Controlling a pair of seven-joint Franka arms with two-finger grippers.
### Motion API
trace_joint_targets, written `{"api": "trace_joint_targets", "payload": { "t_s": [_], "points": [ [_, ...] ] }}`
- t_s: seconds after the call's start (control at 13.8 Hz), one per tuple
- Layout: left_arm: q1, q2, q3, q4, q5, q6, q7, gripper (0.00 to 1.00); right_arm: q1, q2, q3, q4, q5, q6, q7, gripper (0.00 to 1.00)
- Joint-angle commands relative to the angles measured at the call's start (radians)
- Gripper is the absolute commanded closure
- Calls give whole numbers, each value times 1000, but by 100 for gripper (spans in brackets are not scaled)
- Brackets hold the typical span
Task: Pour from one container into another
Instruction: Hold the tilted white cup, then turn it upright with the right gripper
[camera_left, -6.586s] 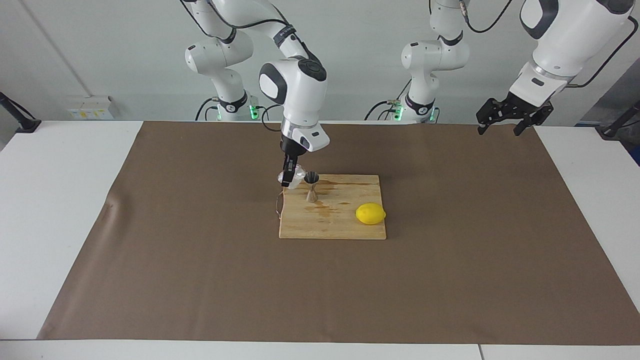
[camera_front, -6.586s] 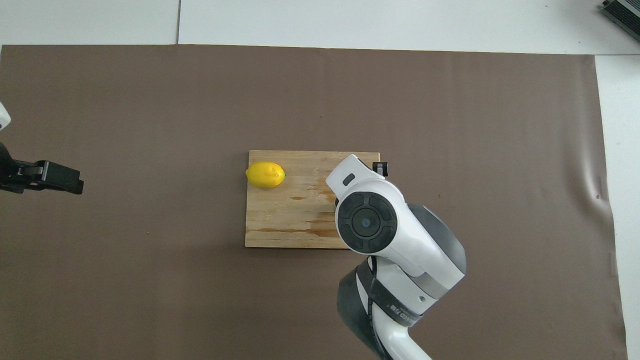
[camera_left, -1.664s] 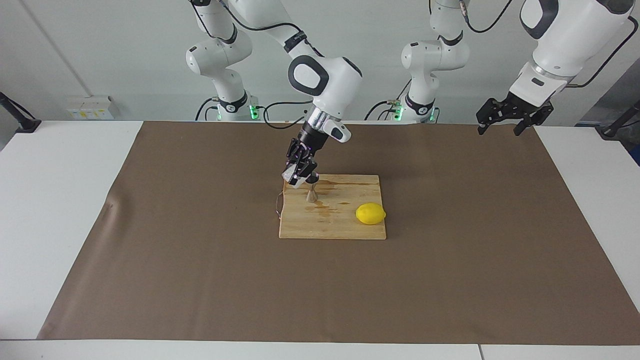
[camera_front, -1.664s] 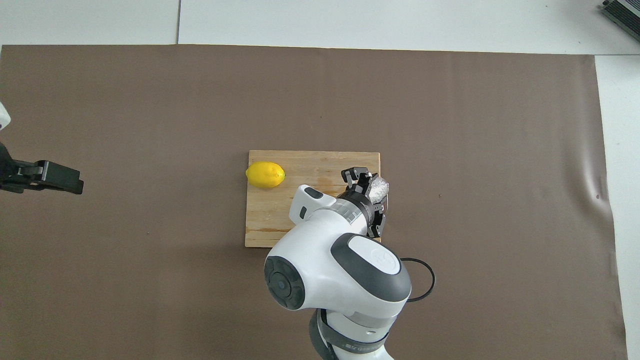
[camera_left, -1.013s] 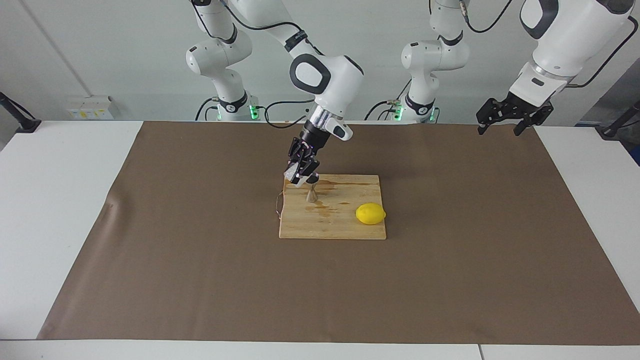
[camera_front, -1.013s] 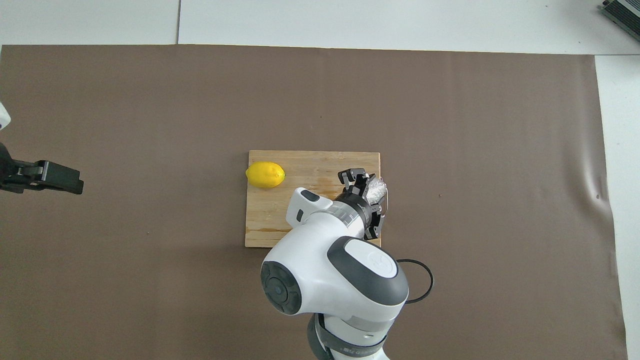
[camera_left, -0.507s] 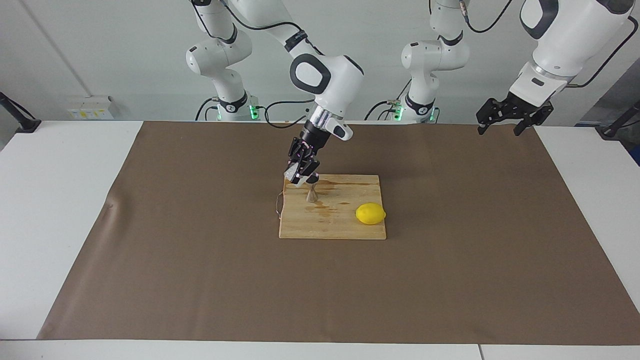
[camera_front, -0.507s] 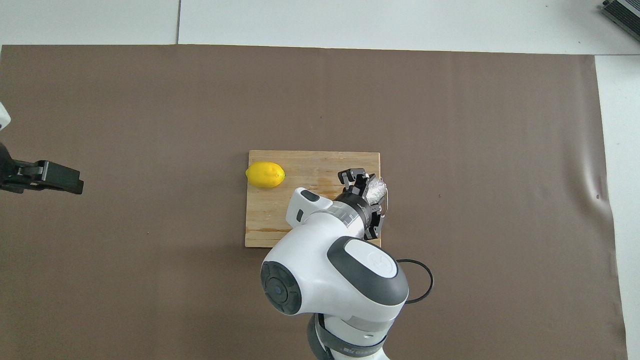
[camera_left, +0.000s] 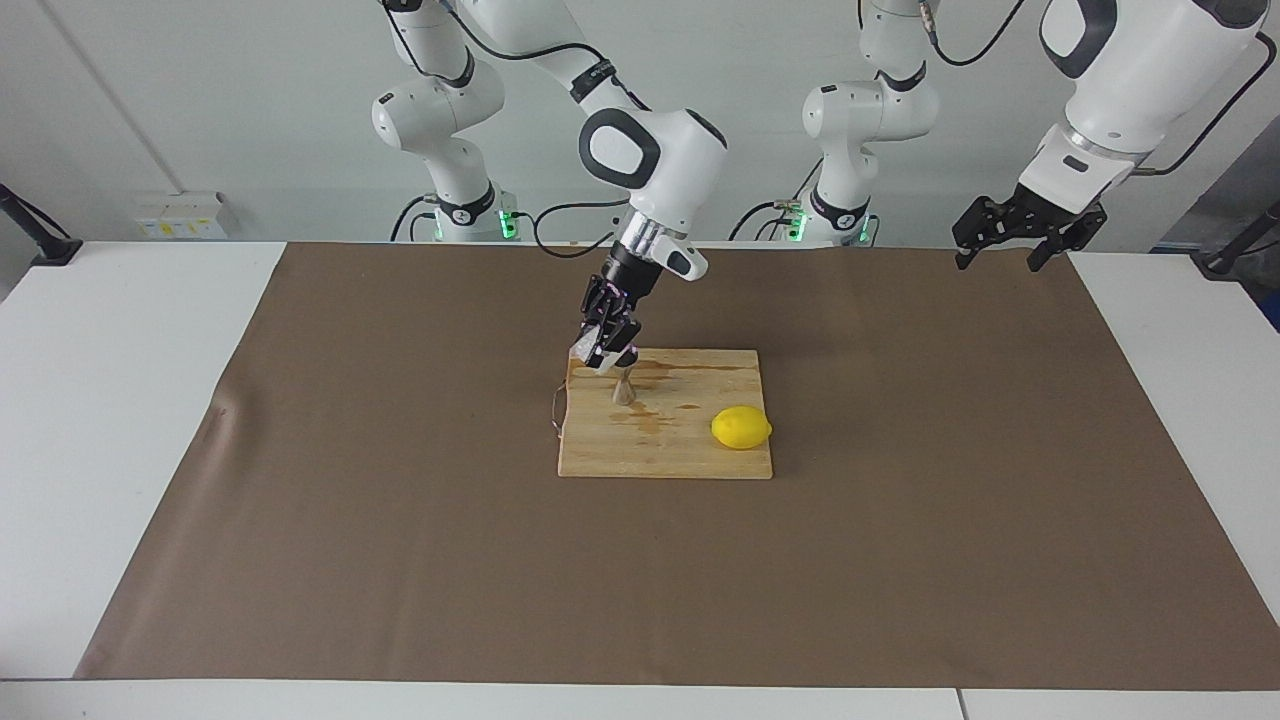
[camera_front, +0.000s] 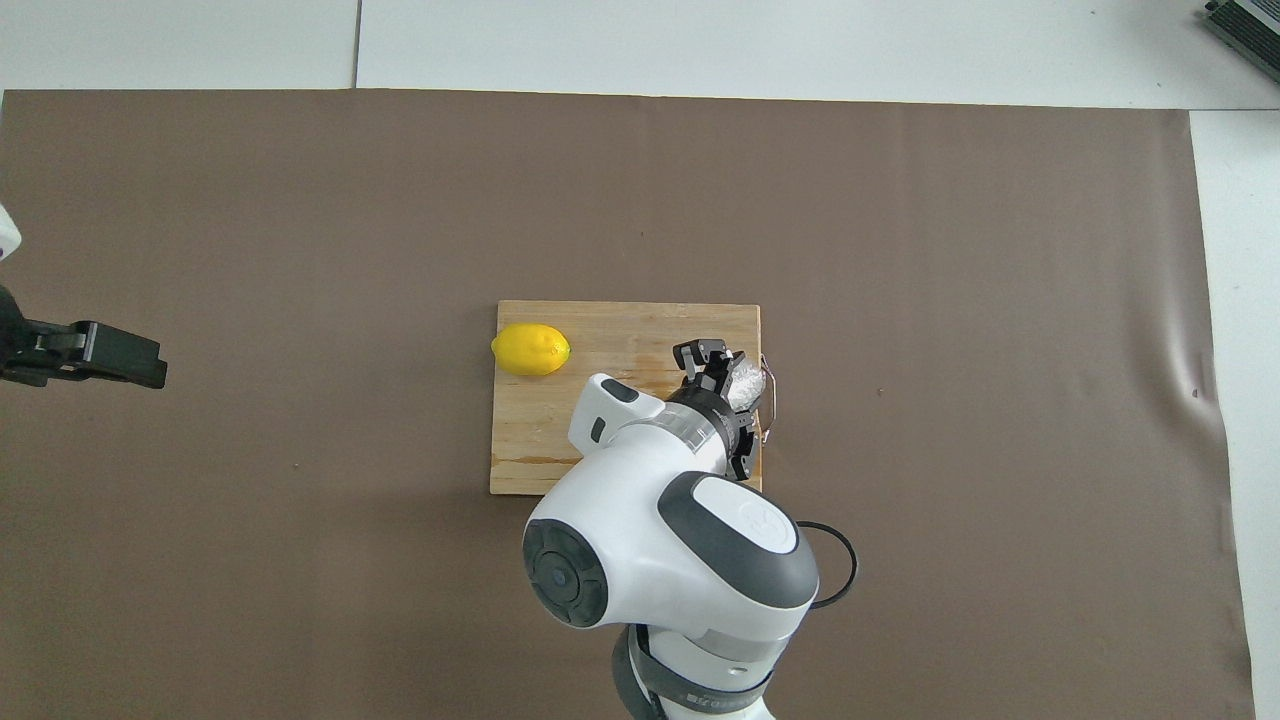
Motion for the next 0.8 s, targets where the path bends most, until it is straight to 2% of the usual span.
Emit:
{"api": "trace_joint_targets", "payload": {
  "t_s": [0.0,0.29,0.72],
  "points": [
    [8,-16,-3,-6,6,-13,8,0,-17,-1,7,-1,37,16,21,100],
    [8,-16,-3,-6,6,-13,8,0,-36,-2,7,-1,49,17,14,100],
    [8,-16,-3,-6,6,-13,8,0,-83,-15,7,-1,152,43,-5,100]
  ]
}}
